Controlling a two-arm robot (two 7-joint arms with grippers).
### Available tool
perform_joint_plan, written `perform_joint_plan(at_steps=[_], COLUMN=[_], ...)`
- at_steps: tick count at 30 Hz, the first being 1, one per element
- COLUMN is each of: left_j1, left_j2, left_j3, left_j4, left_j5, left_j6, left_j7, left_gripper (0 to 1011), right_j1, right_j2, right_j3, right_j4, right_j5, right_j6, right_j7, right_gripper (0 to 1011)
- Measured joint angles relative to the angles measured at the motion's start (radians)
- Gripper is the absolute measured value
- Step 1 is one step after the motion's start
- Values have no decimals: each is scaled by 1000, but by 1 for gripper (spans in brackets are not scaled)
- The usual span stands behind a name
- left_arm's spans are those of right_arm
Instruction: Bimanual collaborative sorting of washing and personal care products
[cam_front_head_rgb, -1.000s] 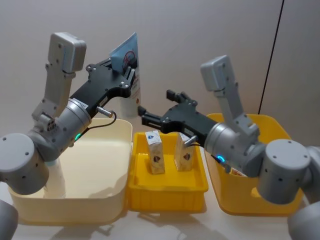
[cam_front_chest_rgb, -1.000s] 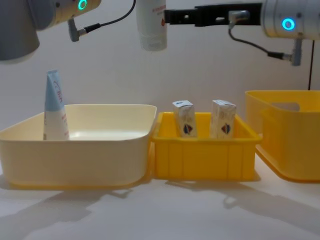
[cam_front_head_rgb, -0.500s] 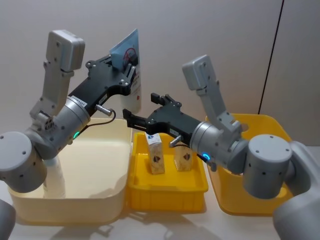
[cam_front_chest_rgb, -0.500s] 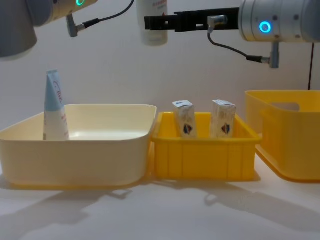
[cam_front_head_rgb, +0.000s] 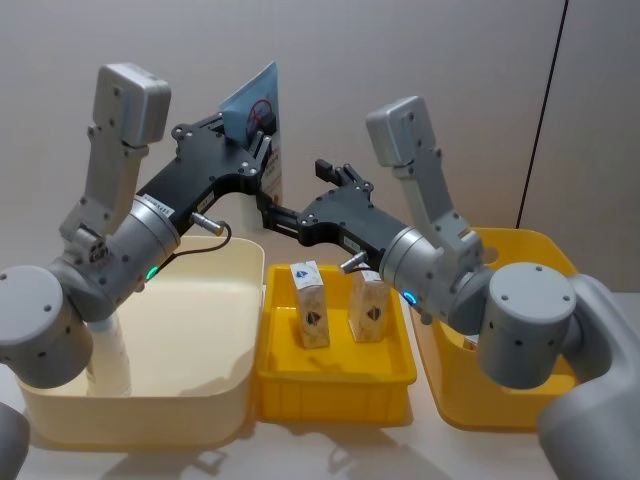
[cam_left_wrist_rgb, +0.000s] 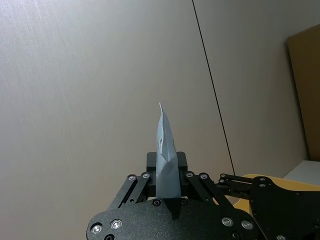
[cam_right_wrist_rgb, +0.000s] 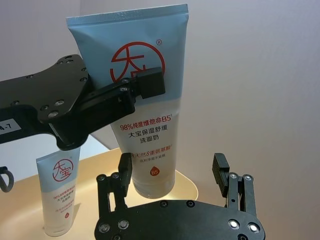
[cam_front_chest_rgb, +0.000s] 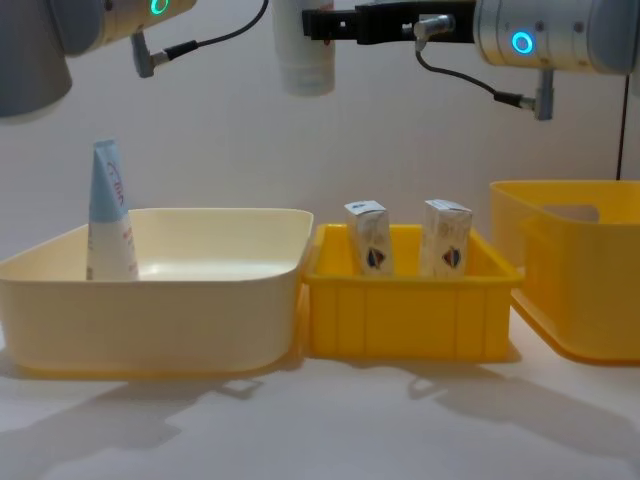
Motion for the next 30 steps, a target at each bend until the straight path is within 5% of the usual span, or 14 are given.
perform_joint_plan(at_steps=[30], left_j1=[0], left_j2=[-9], left_j3=[6], left_j4=[11], left_j5=[27], left_j6=[12], left_j7=[11], left_gripper=[217], right_j1=[61], right_j2=[-19], right_j3=[-36], right_j4=[72], right_j5=[3], right_j6=[18], right_j7=[0], right_gripper=[1001])
